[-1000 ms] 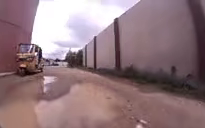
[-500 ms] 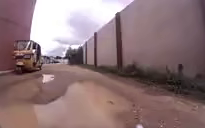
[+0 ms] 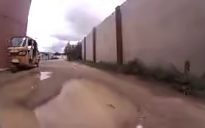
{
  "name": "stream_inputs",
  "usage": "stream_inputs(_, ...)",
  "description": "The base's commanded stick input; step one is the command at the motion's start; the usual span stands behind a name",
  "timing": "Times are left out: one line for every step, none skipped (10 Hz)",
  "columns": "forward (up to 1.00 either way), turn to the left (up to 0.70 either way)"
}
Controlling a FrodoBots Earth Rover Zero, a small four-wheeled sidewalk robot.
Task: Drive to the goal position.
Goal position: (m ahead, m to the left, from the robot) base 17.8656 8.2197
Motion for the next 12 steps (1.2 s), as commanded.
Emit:
stream_inputs(0.5, 0.27)
stream_inputs(0.5, 0.39)
stream_inputs(0.5, 0.49)
stream_inputs(0.5, 0.49)
stream_inputs(0.5, 0.06)
stream_inputs(0.5, 0.01)
stream_inputs(0.5, -0.01)
stream_inputs(0.5, -0.01)
stream_inputs(0.5, -0.01)
stream_inputs(0.5, -0.01)
stream_inputs(0.5, -0.01)
stream_inputs(0.5, -0.01)
